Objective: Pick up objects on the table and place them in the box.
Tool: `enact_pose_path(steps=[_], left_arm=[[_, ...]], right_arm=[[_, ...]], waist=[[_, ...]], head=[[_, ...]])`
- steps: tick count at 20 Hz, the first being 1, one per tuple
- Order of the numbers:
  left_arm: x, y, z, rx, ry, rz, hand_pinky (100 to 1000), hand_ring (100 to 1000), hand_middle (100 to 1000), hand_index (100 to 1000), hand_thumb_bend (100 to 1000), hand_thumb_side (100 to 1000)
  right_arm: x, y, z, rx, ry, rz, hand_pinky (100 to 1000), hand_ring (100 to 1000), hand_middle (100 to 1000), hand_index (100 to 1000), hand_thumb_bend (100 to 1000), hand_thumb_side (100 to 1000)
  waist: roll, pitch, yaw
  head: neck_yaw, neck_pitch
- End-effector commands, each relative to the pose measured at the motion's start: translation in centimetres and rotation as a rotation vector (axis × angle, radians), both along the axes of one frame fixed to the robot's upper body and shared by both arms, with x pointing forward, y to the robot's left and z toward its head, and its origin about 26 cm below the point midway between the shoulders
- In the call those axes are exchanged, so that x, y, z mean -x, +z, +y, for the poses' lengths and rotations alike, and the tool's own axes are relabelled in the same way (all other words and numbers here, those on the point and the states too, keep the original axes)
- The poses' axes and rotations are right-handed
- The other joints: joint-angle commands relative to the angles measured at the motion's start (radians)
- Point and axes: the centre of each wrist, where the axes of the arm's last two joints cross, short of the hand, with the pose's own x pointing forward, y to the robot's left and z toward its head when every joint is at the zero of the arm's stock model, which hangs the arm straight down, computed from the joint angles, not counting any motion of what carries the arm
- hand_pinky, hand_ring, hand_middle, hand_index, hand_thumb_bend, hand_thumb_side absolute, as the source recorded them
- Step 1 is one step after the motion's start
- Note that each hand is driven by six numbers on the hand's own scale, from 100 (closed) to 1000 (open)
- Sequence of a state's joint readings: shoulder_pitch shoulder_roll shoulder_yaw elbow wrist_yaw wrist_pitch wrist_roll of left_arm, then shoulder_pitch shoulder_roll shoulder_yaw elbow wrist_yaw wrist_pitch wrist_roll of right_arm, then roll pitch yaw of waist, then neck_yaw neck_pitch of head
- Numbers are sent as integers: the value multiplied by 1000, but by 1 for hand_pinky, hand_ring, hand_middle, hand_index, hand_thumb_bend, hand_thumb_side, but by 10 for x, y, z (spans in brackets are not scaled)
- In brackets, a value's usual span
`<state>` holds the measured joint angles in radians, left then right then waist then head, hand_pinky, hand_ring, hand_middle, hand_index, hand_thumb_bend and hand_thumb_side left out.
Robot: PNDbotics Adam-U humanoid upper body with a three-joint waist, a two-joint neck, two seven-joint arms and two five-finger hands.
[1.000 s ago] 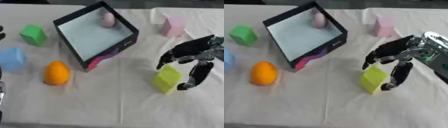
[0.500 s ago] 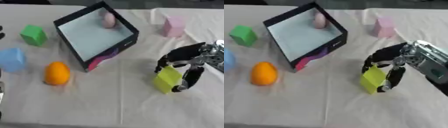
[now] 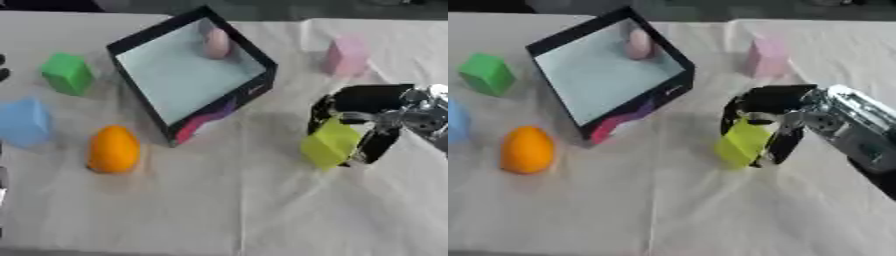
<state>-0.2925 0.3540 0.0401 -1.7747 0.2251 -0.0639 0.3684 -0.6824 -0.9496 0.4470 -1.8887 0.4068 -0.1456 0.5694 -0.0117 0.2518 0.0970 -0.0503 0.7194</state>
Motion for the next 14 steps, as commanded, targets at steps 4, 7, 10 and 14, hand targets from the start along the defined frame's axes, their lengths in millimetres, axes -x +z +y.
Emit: enact_pose_path(steps=[4, 7, 10, 14], left_arm=[[1, 12, 5, -14, 8, -36, 823, 782, 801, 806, 159, 721], [1, 11, 5, -13, 7, -35, 823, 783, 802, 806, 160, 721], [1, 11, 4, -8, 6, -36, 823, 784, 803, 806, 162, 719], [0, 12, 2, 2, 3, -42, 822, 785, 804, 807, 164, 717]], right_arm=[[30, 71, 11, 14, 52, -91, 715, 608, 553, 657, 342, 131], [24, 86, 27, 15, 75, -86, 721, 617, 562, 667, 334, 129], [4, 94, 46, 18, 83, -65, 731, 627, 573, 677, 330, 133], [-40, 90, 73, 71, 47, -54, 759, 647, 587, 690, 378, 204]], waist=[[-12, -22, 0], [-12, -26, -1], [-11, -29, 1], [-12, -32, 10]], head=[[2, -3], [0, 0], [-6, 3], [-17, 5]])
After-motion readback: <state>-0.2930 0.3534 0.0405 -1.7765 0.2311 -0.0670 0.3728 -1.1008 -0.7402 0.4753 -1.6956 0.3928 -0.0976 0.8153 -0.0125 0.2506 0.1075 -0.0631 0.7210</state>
